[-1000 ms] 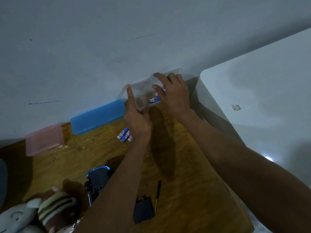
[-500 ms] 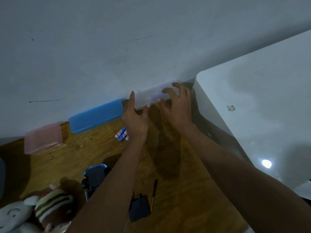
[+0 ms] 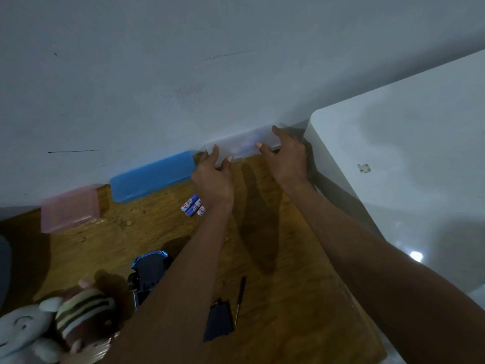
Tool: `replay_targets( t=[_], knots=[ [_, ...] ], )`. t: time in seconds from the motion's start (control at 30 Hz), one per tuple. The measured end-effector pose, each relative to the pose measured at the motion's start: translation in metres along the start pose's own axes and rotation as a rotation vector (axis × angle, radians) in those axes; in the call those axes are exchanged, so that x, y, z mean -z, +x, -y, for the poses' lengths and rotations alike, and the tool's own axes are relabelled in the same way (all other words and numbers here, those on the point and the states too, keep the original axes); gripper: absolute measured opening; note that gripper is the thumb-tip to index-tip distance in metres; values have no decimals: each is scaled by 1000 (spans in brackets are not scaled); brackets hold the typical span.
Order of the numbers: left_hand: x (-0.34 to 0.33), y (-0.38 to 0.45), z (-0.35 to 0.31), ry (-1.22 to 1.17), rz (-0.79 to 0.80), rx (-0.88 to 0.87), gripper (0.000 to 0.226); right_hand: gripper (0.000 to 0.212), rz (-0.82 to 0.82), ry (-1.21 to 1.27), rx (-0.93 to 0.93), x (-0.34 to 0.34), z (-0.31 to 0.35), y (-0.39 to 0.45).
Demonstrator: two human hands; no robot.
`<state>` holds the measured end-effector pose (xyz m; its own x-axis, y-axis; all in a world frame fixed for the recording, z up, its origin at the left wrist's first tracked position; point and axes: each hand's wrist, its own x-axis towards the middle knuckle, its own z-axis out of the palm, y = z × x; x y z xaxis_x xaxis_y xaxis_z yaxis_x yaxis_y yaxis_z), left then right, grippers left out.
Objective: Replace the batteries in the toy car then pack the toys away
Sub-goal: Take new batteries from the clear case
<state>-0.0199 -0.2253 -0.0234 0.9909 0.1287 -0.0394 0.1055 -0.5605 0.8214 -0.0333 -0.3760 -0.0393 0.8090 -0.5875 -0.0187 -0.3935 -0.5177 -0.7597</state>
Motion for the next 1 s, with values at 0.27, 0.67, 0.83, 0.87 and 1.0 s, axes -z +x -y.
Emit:
replay_targets(
  t=[0.27, 0.67, 0.83, 0.87, 1.0],
  knots=[
    [42, -2, -7, 97, 154, -125, 49, 51, 32, -438, 83, 12, 31, -7],
    [192, -44, 72, 91, 177, -174, 29, 51, 589, -459, 840, -47, 98, -116],
    [217, -66, 91, 42, 363, -159, 50, 48, 614, -740, 863, -69, 79, -126],
    [220, -69, 93, 44, 393, -146, 58, 45, 558, -752, 865, -70, 74, -129],
    [228, -81, 97, 49, 512, -39, 88, 36, 324, -714, 869, -74, 55, -146]
  ],
)
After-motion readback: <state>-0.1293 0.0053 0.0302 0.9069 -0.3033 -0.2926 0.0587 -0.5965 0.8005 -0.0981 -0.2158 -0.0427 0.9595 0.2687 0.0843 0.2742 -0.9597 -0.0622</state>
